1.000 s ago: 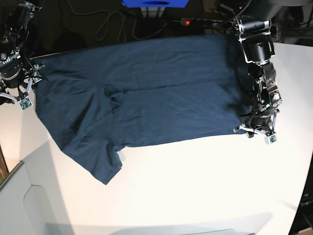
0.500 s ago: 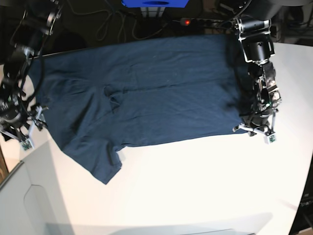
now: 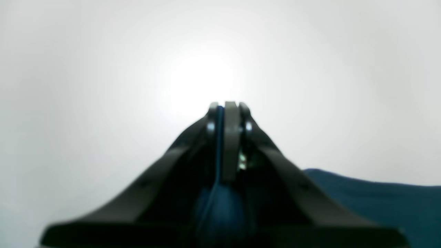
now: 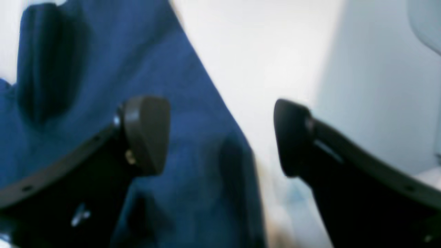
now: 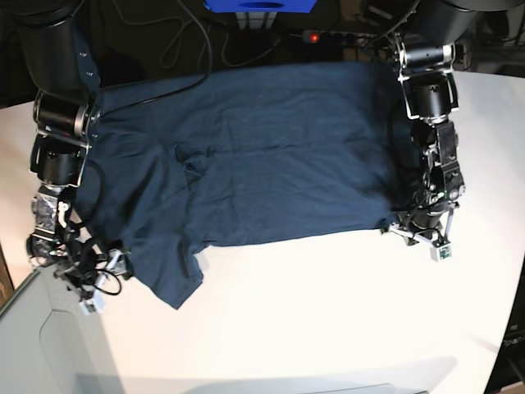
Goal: Fold the T-shirt properly
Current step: 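Reach both grippers to the hem corners of the shirt, then grasp the hem and fold it up toward the collar edge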
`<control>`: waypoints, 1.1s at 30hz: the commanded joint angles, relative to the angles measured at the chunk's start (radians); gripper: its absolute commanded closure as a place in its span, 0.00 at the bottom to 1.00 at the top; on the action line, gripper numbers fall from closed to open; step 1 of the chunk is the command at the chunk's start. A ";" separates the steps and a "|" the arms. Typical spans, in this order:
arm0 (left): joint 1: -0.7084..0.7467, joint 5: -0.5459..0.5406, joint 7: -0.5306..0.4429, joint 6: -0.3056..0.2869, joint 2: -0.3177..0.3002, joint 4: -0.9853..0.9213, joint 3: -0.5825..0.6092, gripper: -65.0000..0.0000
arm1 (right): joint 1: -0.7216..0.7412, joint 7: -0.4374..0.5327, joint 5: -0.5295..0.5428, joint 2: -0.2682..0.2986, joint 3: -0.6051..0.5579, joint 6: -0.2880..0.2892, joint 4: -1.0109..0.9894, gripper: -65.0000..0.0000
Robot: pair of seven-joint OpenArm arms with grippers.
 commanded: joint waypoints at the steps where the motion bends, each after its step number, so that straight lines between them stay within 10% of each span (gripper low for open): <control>1: -0.027 -0.003 -0.024 0.003 -0.014 0.016 -0.006 1.00 | 0.033 0.049 0.008 0.014 -0.016 -0.029 -0.002 0.30; 9: -0.023 -0.004 -0.021 0.003 -0.014 0.027 -0.007 1.00 | 0.001 0.211 0.008 0.013 -0.074 -0.044 -0.016 0.30; 14: 0.003 -0.004 -0.028 0.003 -0.014 0.025 -0.009 1.00 | -0.046 0.265 0.015 0.013 -0.074 -0.197 -0.017 0.30; 27: 0.031 -0.004 -0.029 0.003 -0.014 0.025 -0.009 1.00 | -0.048 0.362 0.013 -0.018 -0.076 -0.197 -0.201 0.32; 33: 0.031 -0.004 -0.029 0.003 -0.015 0.025 -0.009 1.00 | -0.048 0.360 0.012 -0.017 -0.076 -0.197 -0.200 0.86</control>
